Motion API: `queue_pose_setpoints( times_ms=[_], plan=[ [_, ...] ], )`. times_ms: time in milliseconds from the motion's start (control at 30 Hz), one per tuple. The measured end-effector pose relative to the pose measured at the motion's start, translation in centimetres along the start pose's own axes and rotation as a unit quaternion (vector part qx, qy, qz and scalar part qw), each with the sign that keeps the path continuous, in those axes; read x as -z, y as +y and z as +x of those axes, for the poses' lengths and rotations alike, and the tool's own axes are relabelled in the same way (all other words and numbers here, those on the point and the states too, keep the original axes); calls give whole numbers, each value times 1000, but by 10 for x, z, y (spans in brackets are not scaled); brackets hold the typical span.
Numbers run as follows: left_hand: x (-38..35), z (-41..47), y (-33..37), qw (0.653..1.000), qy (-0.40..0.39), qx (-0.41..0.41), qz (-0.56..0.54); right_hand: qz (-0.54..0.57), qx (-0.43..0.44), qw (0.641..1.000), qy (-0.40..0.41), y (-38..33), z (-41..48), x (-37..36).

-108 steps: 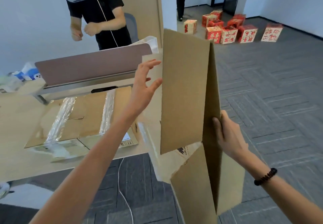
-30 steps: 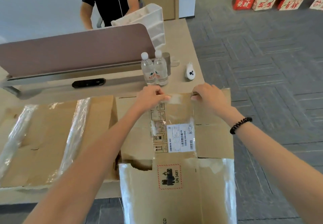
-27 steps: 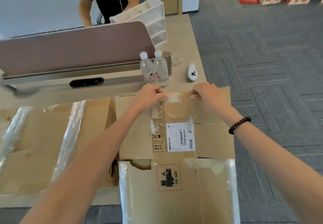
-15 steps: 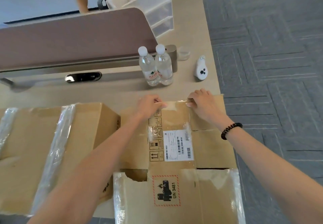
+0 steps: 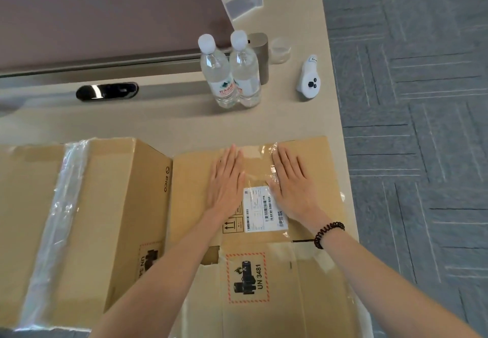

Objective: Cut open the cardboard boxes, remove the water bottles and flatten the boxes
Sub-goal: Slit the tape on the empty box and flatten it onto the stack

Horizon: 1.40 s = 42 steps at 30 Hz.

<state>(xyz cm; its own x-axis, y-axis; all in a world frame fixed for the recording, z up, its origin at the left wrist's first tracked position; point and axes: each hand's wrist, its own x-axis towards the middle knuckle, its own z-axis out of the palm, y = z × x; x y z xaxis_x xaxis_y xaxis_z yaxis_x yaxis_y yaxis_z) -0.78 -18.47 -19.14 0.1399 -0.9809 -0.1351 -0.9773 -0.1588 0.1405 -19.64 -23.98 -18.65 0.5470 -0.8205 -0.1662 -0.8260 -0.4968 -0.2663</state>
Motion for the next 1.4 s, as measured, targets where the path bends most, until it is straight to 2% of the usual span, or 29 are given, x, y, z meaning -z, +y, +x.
queue_pose_setpoints(
  times_ms=[467,733,933,1067,1233,1400],
  plan=[
    [-6,-2,3,999,32,16,1,-47,-5,998,44,-3,-3,-8],
    [11,-9,9,996,16,-3,93,-50,-21,998,40,-14,-12,-4],
    [6,-93,11,1000,12,-25,2,-9,-6,998,62,-39,-88,-4],
    [-3,-147,6,998,15,8,-53,7,-23,998,63,-44,-122,-10],
    [-24,-185,-5,997,11,43,-62,-23,-39,998,31,-34,-156,-39],
    [-36,-189,-6,997,21,48,-55,-22,-48,997,61,-33,-156,-48]
  ],
)
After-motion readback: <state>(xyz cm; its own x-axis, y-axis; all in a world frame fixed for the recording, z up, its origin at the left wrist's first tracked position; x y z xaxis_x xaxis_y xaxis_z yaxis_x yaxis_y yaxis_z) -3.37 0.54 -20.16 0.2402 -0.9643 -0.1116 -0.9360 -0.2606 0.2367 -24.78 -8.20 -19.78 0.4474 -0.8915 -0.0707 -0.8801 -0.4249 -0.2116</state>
